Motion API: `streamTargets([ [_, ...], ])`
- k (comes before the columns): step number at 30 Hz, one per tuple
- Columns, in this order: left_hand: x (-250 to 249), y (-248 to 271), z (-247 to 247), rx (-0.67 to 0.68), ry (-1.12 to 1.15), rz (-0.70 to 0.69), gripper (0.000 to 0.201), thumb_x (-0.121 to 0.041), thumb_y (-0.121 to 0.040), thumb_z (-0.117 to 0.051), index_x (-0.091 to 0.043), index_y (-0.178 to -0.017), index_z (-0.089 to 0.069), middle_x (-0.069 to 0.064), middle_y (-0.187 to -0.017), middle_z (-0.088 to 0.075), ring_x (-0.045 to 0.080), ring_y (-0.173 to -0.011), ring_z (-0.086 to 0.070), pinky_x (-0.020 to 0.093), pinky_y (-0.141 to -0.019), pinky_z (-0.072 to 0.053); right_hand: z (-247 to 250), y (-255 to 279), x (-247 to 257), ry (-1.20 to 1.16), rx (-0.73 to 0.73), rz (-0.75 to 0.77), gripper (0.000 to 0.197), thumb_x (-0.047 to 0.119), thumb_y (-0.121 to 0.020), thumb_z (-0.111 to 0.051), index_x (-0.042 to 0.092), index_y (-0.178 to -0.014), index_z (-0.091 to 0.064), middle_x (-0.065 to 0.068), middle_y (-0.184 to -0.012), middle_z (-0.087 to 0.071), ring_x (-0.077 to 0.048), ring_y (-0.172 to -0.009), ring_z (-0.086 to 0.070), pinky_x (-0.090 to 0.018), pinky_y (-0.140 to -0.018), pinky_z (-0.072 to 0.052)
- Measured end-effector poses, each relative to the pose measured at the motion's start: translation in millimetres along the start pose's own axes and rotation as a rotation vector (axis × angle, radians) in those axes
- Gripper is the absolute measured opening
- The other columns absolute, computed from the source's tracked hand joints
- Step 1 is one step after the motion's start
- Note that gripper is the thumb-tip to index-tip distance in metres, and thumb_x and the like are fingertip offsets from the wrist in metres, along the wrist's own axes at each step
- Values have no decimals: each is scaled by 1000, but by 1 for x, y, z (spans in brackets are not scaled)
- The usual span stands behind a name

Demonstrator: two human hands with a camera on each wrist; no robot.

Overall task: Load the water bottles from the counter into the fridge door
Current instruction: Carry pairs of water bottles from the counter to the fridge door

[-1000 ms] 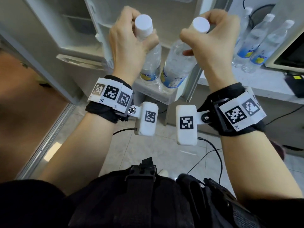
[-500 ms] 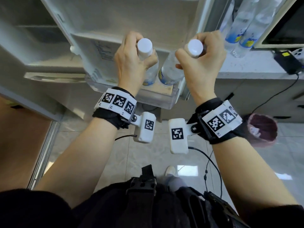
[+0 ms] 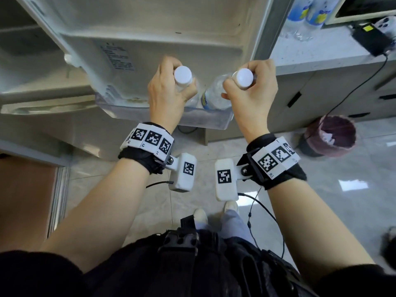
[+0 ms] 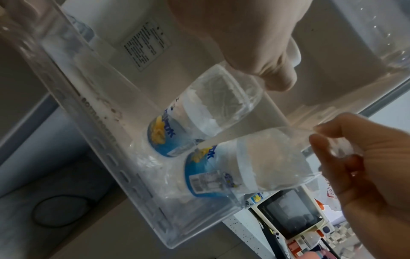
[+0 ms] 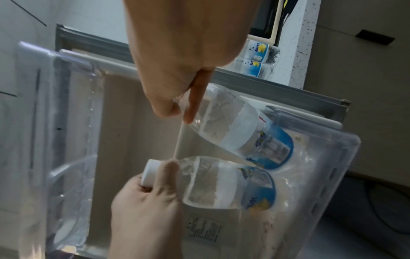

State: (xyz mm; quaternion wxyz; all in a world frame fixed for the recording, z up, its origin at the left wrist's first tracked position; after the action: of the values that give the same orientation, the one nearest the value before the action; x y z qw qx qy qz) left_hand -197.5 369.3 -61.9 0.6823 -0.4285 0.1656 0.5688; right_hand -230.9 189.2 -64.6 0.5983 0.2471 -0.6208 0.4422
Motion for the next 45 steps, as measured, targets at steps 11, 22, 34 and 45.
streamTargets([
  [11, -3, 24, -7, 94, -38, -61, 26, -18, -71, -65, -3, -87, -50, 7, -83, -50, 7, -67, -34, 20, -59, -27, -3, 15, -14, 120, -3, -26, 24, 24, -62, -64, 25, -70, -41, 14, -79, -39, -16, -73, -50, -49, -64, -57],
  [22, -8, 24, 1, 140, -53, -39, 37, -42, -74, -62, -11, -93, -54, 5, -92, -54, 14, -74, -46, 33, -66, -43, -5, 22, -15, 325, 183, -39, 29, 26, -71, -70, 21, -77, -42, 1, -90, -49, -2, -71, -43, -21, -66, -34],
  [34, -97, 5, -6, -58, -13, -214, 30, -35, -88, -51, -12, -73, -62, 4, -75, -59, 10, -63, -44, 20, -60, -29, 45, -17, 23, 273, 225, -16, 19, 30, -79, -66, 24, -67, -52, 13, -67, -55, -22, -66, -63, -49, -70, -57],
  [45, -206, 5, -140, 144, 91, -191, 25, -30, -86, -52, -11, -76, -64, 6, -78, -67, 24, -69, -60, 40, -70, -52, 182, -84, -2, 321, 262, -28, 5, 19, -80, -63, 16, -83, -60, 4, -78, -63, -21, -64, -68, -45, -73, -60],
])
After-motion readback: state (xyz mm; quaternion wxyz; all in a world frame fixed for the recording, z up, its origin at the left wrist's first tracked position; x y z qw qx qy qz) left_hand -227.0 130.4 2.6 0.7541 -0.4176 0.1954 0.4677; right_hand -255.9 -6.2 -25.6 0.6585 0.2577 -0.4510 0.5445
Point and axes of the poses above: each hand's wrist, its own y-axis away from the middle knuckle, its own z-axis out of the back of the hand, x = y × z, the point moved 7 cm from there along -y, towards the middle knuckle
